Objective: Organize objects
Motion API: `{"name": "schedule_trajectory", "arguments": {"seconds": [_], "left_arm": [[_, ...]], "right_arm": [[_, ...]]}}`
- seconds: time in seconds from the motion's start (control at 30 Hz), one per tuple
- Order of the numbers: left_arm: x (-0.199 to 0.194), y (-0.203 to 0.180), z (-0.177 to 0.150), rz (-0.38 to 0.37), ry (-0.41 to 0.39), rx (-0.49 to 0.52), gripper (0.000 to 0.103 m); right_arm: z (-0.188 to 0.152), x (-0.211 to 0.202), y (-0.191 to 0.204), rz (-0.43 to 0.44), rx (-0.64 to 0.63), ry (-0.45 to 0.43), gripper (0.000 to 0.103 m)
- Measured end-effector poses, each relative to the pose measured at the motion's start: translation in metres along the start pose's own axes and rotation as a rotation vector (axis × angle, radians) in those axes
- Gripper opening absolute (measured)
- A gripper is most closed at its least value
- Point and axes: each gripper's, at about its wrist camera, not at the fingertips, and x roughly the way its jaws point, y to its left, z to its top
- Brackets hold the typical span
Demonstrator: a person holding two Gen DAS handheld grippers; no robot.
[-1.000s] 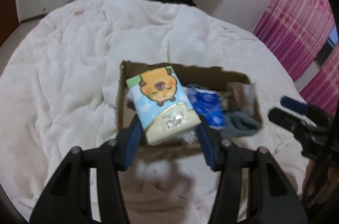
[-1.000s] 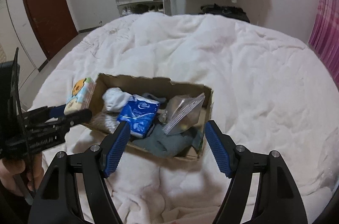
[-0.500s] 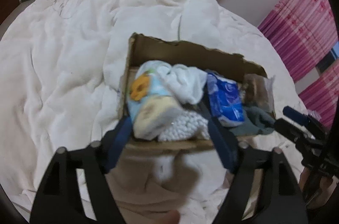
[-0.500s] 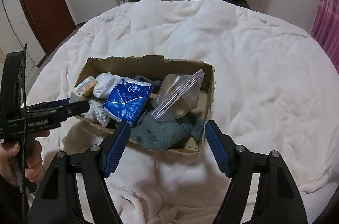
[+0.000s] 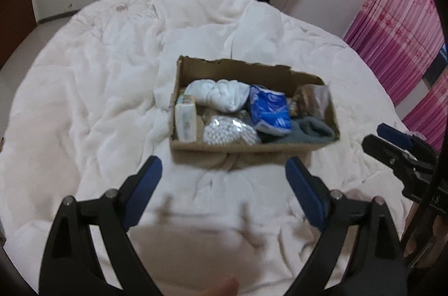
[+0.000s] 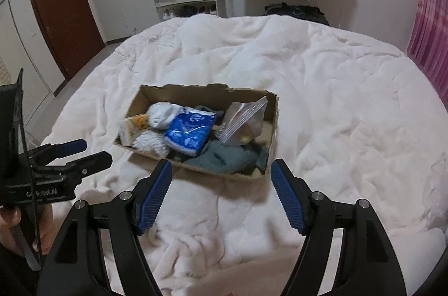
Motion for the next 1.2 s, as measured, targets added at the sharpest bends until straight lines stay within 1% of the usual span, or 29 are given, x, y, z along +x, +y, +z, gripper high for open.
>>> {"name": "schedule_trajectory", "arguments": {"seconds": [0.13, 0.37, 0.53, 0.67, 0.73, 0.87, 1.2], "left_arm": [[-0.038, -0.009, -0.02, 0.042, -0.057, 0.018, 0.091], [-0.092, -0.026, -0.056, 0.082, -0.132, 0.076, 0.091], [-0.118, -0.034, -0.078, 0.063, -0.149, 0.081, 0.091], [-0.128, -0.043, -0.091, 0.084, -0.157, 0.097, 0.091], [-0.13, -0.046, -0.095, 0.081, -0.154, 0.103, 0.091], [-0.131, -0.05, -0.097, 0.081, -0.15, 0.116, 0.091], [-0.132, -0.05, -0.098, 0.07, -0.14, 0.134, 0.091]], "right_arm": [[-0.013, -0.027, 0.006, 0.004, 0.01, -0.017, 0.076], [-0.04, -0.073, 0.014, -0.011, 0.001, -0.043, 0.076], [-0.058, -0.103, 0.019, 0.003, 0.013, -0.063, 0.076], [-0.07, -0.114, 0.026, -0.006, 0.009, -0.067, 0.076], [-0.075, -0.116, 0.028, -0.013, 0.003, -0.067, 0.076], [-0.081, -0.112, 0.027, 0.007, 0.015, -0.047, 0.076], [-0.084, -0.111, 0.027, 0.002, 0.017, -0.042, 0.076]]}}
